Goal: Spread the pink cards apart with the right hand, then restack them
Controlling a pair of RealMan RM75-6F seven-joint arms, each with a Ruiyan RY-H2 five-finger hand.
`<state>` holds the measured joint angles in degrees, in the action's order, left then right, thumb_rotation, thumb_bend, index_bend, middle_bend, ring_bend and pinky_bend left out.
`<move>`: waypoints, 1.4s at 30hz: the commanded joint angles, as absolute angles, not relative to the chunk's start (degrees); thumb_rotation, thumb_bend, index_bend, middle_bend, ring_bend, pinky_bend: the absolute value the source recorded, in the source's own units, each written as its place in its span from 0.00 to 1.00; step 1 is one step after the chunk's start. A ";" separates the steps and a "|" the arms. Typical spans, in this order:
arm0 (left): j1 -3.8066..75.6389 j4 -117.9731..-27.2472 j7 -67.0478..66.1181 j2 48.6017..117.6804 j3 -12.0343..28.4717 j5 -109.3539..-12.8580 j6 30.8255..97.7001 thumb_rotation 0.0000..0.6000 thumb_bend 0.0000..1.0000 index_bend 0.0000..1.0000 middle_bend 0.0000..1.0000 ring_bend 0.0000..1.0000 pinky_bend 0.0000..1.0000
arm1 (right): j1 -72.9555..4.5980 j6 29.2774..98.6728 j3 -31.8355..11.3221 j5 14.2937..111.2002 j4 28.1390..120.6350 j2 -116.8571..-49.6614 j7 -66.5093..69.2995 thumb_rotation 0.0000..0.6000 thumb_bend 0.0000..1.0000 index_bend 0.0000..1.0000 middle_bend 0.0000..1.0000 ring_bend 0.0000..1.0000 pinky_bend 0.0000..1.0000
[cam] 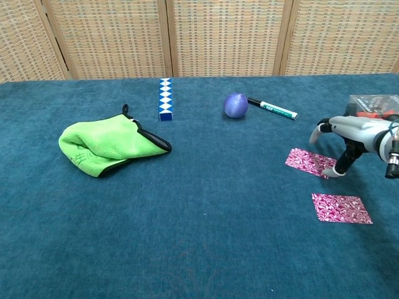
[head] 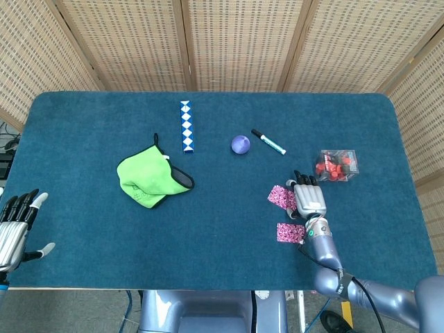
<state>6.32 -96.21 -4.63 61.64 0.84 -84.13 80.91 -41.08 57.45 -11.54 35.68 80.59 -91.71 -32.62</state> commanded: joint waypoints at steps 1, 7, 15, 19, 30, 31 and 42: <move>6.33 -96.23 -4.63 61.64 0.85 -84.11 80.91 1.00 0.04 0.00 0.00 0.00 0.00 | -40.91 57.73 -11.66 36.03 81.15 -91.45 -32.20 1.00 0.31 0.20 0.00 0.00 0.01; 6.34 -96.27 -4.62 61.60 0.85 -84.05 80.83 1.00 0.04 0.00 0.00 0.00 0.00 | -38.97 59.33 -10.40 40.22 87.50 -88.03 -30.15 1.00 0.31 0.20 0.00 0.00 0.01; 6.35 -96.27 -4.49 61.56 0.80 -84.18 80.84 1.00 0.04 0.00 0.00 0.00 0.00 | -34.42 61.36 -5.94 47.86 97.71 -81.54 -26.48 1.00 0.31 0.22 0.00 0.00 0.01; 6.28 -96.21 -4.33 61.54 0.75 -84.35 80.98 1.00 0.04 0.00 0.00 0.00 0.00 | -32.29 62.38 -2.63 53.34 98.59 -80.36 -25.32 1.00 0.31 0.26 0.00 0.00 0.01; 6.27 -96.12 -4.50 61.68 0.80 -84.33 81.07 1.00 0.04 0.00 0.00 0.00 0.00 | -28.77 64.06 1.97 62.43 93.29 -83.42 -23.26 1.00 0.31 0.31 0.00 0.00 0.01; 6.27 -96.12 -4.50 61.68 0.81 -84.34 81.09 1.00 0.04 0.00 0.00 0.00 0.00 | -28.49 64.46 2.23 63.57 91.99 -84.07 -23.30 1.00 0.31 0.31 0.00 0.00 0.01; 6.26 -96.09 -4.50 61.72 0.82 -84.36 81.13 1.00 0.04 0.00 0.00 0.00 0.00 | -27.34 63.58 1.54 65.67 88.71 -86.17 -22.29 1.00 0.31 0.31 0.00 0.00 0.01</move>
